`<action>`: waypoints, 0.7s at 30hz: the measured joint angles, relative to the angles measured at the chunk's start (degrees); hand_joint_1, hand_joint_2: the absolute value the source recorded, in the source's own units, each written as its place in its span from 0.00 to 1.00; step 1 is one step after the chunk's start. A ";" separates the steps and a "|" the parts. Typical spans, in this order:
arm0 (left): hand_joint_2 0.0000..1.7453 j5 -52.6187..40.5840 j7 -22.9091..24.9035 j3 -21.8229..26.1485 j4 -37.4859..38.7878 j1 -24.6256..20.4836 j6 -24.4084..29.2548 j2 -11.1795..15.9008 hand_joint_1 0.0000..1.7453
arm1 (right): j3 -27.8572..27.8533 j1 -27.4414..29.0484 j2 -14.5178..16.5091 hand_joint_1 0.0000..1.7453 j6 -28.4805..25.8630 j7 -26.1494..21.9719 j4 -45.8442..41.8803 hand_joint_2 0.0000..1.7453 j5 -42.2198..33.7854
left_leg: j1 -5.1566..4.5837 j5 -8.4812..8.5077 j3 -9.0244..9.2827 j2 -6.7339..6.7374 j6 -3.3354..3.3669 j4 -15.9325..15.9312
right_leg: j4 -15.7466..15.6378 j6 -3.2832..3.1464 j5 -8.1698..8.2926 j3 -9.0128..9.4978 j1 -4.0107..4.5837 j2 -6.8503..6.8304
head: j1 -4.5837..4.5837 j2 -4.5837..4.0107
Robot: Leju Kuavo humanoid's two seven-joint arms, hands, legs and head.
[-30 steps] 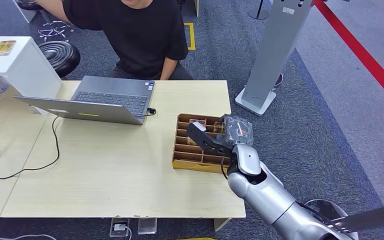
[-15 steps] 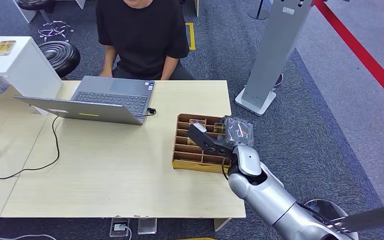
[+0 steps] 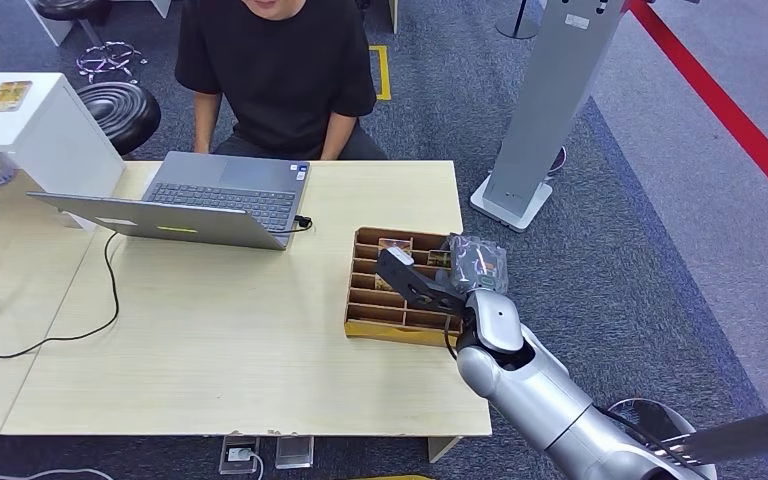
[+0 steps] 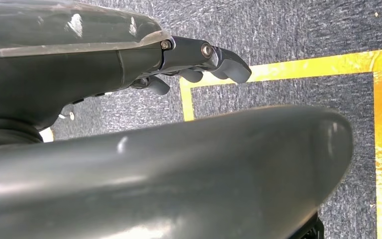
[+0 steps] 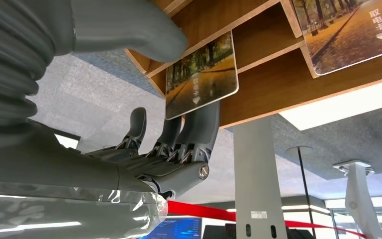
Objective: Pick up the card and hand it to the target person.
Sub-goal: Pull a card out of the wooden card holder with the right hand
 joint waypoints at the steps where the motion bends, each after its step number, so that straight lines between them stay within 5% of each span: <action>1: 0.00 0.05 0.01 0.00 0.00 0.00 0.06 -0.01 0.00 | 0.00 -0.01 0.00 0.60 -0.01 -0.02 0.04 1.00 -0.01 | 0.00 0.00 0.00 0.00 0.00 0.00 | 0.00 0.00 0.00 0.00 0.00 0.00 | 0.00 -0.01; 17: 0.00 0.49 0.02 -0.02 0.00 -0.02 1.15 -0.02 0.00 | 0.00 -0.36 0.05 0.98 -0.10 -0.30 0.50 1.00 -0.05 | 0.00 0.00 0.01 0.00 0.00 0.00 | 0.00 0.00 0.00 0.01 0.00 0.00 | 0.01 -0.01; 21: 0.00 0.48 -0.14 -0.27 0.00 -0.02 0.93 -0.02 0.00 | -0.01 -0.40 0.04 1.00 -0.15 0.01 0.53 1.00 -0.05 | 0.00 0.00 0.01 0.00 0.00 0.00 | 0.00 0.00 0.00 0.01 0.00 0.00 | -0.01 0.00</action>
